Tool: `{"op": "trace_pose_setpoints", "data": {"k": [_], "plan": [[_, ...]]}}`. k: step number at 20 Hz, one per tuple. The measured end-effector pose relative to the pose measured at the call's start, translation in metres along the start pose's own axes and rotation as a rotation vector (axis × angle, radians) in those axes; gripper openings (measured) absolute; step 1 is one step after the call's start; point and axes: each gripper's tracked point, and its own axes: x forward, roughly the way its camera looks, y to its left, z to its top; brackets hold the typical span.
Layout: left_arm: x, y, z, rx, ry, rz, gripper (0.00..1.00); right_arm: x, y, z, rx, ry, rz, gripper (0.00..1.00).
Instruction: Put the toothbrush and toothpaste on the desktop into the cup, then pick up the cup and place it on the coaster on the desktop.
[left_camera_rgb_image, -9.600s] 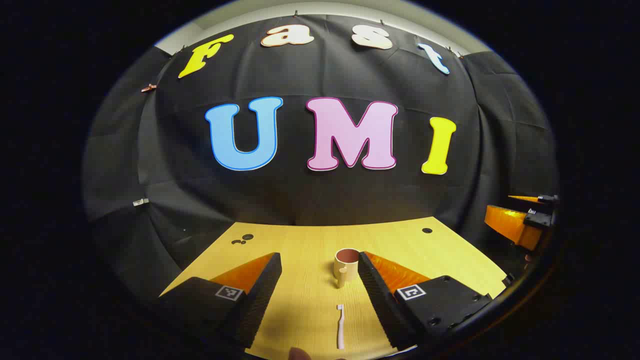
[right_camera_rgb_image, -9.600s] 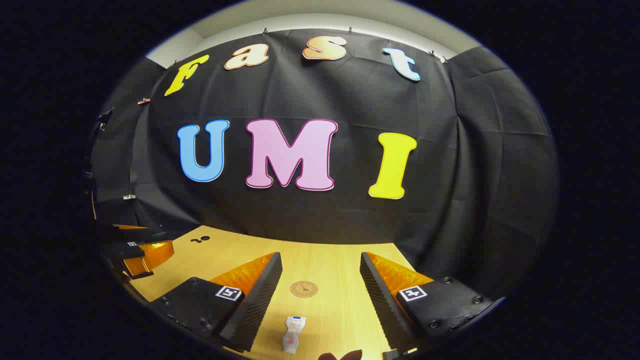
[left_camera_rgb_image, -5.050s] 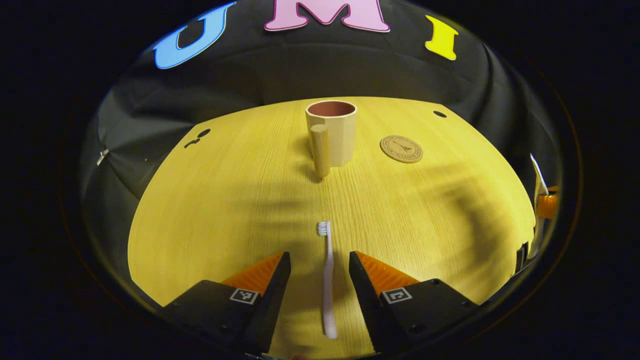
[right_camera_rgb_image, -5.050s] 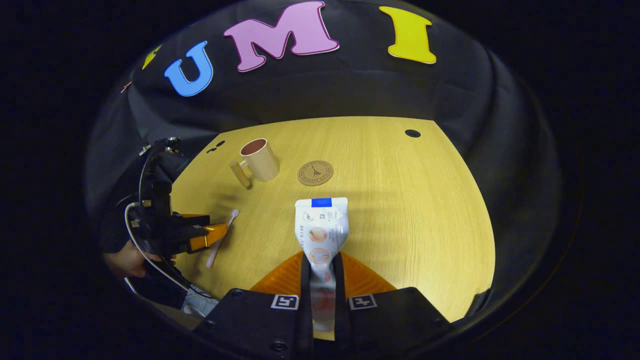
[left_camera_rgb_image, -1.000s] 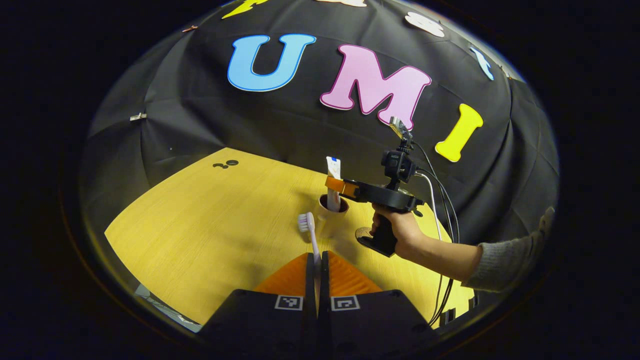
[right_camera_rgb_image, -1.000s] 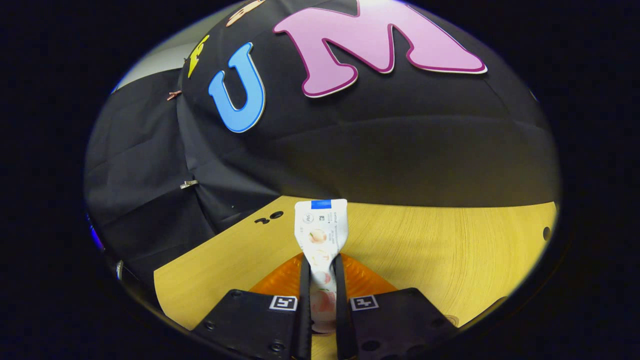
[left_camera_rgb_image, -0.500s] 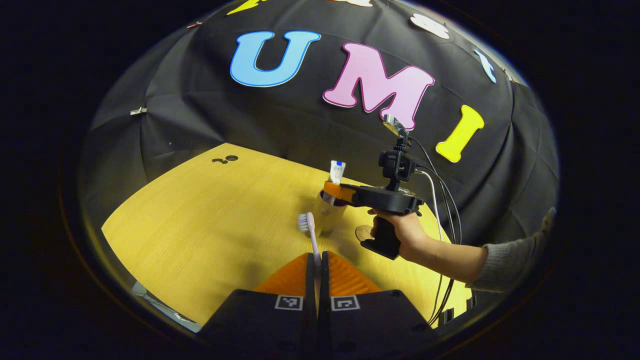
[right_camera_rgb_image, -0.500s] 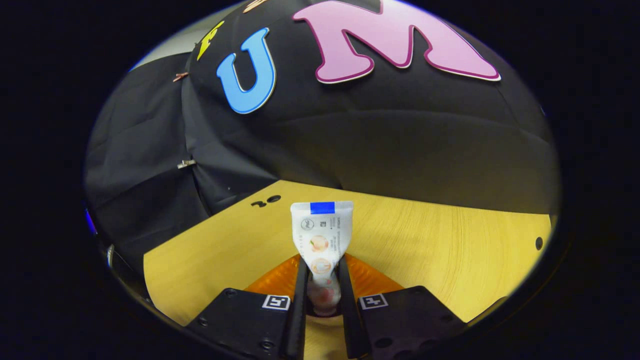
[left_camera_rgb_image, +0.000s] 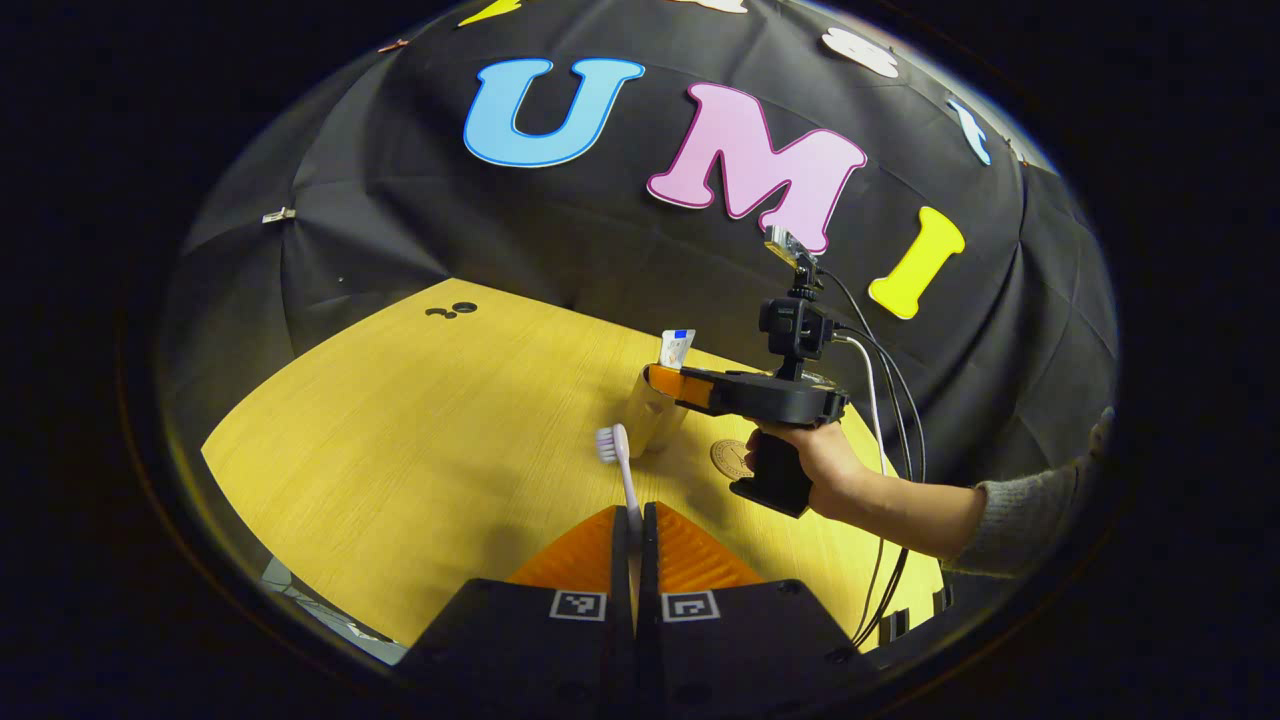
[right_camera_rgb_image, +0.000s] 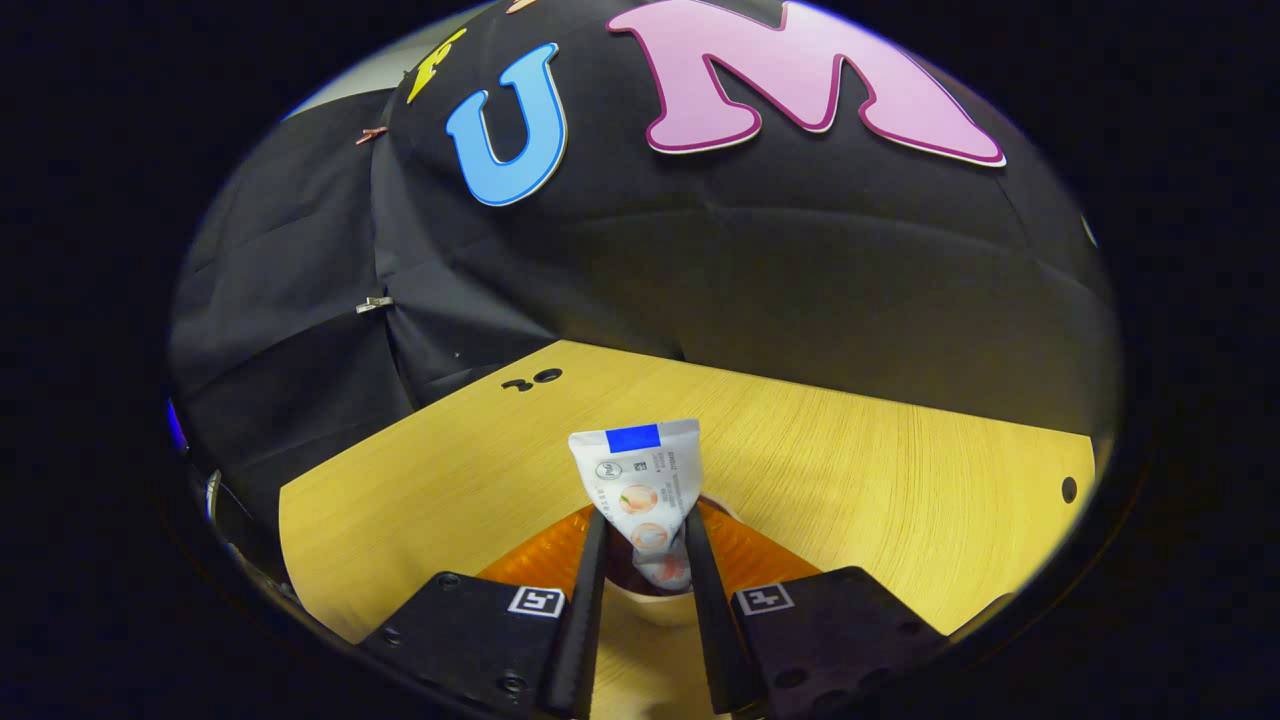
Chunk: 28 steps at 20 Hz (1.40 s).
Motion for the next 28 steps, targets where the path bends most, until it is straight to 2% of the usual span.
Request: {"op": "trace_pose_setpoints", "data": {"k": [1,2,3,4,10,15,16,17,22,28], "plan": [[0.000,-0.001,0.000,0.000,0.002,-0.003,0.06,-0.002,0.001,-0.001,0.001,0.003,0.002,0.39],[0.001,-0.002,-0.001,0.001,0.002,-0.005,0.06,-0.005,0.002,-0.002,0.000,0.005,0.004,0.47],[0.000,-0.003,0.000,0.004,0.000,-0.008,0.06,-0.006,0.002,-0.003,-0.002,0.008,0.004,0.39],[0.001,-0.005,0.000,0.006,-0.002,-0.013,0.06,-0.008,0.002,-0.003,-0.002,0.010,0.002,0.47],[0.016,-0.018,0.025,0.045,-0.051,-0.058,0.06,-0.021,0.002,0.001,0.014,0.001,0.000,0.52],[0.047,-0.031,0.051,0.062,-0.106,-0.096,0.06,-0.039,-0.003,0.018,0.041,-0.044,-0.004,0.67],[0.054,-0.034,0.058,0.063,-0.120,-0.107,0.06,-0.045,-0.003,0.024,0.048,-0.063,0.002,0.62],[0.061,-0.037,0.062,0.063,-0.133,-0.122,0.06,-0.050,-0.004,0.029,0.054,-0.077,0.008,0.70],[0.096,-0.056,0.093,0.081,-0.206,-0.189,0.06,-0.085,-0.022,0.036,0.132,-0.101,0.004,0.70],[0.135,-0.084,0.132,0.161,-0.313,-0.270,0.06,-0.134,-0.047,0.004,0.186,-0.062,-0.049,0.70]]}}
